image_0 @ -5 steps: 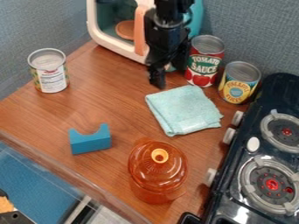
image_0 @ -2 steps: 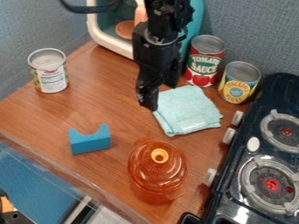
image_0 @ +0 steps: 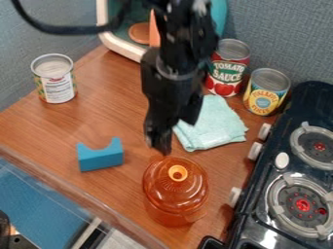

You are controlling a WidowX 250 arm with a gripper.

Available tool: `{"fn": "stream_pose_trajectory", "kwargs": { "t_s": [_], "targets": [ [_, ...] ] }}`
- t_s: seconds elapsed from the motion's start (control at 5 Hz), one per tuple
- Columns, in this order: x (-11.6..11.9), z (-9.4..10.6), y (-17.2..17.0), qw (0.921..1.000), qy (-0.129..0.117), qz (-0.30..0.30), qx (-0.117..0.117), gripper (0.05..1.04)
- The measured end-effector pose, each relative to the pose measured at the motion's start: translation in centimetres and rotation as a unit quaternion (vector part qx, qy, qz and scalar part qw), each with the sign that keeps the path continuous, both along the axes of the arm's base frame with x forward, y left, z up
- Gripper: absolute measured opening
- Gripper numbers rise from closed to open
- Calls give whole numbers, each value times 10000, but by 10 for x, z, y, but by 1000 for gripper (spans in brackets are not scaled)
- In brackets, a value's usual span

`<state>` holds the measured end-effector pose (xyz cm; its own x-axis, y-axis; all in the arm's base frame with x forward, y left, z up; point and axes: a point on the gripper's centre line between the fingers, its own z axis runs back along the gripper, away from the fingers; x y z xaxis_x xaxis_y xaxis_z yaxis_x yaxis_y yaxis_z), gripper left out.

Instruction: Took the lid off the orange pot and put it one the white napkin

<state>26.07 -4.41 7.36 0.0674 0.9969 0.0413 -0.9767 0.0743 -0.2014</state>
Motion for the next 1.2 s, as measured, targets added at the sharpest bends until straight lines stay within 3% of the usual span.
{"fn": "stream_pose_trajectory", "kwargs": {
  "t_s": [0.4,0.8,1.0,1.2],
  "targets": [
    [-16,-16,-11,9996,62,-225,146,999],
    [-13,-39,-18,9986,332,-335,242,1000],
    [-10,-41,-20,9982,336,-412,279,946],
    [-9,-40,-21,9982,291,-441,291,665]
  ]
}}
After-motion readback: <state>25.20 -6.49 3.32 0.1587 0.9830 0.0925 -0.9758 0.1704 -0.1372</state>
